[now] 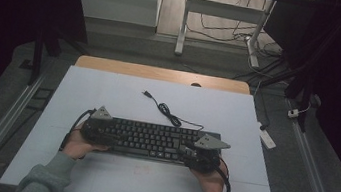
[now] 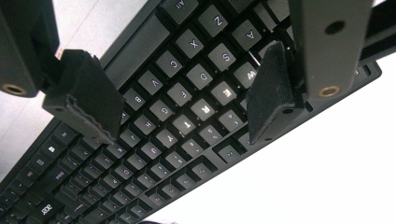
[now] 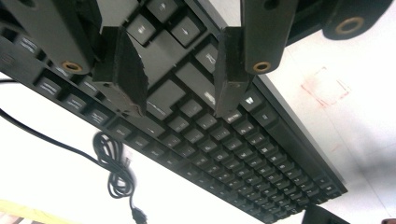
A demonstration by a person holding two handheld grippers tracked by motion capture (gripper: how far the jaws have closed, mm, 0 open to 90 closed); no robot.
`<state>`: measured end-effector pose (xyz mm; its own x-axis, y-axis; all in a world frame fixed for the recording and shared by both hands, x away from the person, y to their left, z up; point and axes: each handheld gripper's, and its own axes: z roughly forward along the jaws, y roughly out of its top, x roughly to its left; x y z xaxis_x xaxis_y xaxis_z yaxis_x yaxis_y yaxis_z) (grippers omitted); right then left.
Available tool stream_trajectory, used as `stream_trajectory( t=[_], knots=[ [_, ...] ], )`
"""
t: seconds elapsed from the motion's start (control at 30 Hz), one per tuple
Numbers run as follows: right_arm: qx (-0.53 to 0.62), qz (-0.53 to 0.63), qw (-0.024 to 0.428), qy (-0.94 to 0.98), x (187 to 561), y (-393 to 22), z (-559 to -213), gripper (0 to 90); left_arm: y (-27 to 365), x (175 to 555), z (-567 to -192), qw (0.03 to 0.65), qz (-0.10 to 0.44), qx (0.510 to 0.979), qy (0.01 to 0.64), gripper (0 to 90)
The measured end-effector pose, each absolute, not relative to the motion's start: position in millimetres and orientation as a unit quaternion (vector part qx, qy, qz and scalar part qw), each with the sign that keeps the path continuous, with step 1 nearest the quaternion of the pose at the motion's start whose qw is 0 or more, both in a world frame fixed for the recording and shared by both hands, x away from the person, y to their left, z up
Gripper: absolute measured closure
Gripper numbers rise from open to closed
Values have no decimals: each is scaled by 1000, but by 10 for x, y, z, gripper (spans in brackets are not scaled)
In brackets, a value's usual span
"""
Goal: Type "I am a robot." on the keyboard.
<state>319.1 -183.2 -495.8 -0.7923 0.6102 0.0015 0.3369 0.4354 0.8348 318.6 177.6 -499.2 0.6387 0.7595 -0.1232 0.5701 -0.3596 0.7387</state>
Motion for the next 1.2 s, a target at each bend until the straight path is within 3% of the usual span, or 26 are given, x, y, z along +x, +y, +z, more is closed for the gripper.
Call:
stream_trajectory(
  t=[0.63,1.03,1.2],
  knots=[
    [276,445,131,842,3375,-1401,-4972,513,1737,3183,-5012,386,119,823,399,273],
    [264,444,110,849,3477,-1223,-4970,813,1737,3185,-5016,385,119,824,399,272],
    [257,440,105,854,3512,-1137,-4957,895,1735,3184,-5016,385,119,825,398,272]
  ],
)
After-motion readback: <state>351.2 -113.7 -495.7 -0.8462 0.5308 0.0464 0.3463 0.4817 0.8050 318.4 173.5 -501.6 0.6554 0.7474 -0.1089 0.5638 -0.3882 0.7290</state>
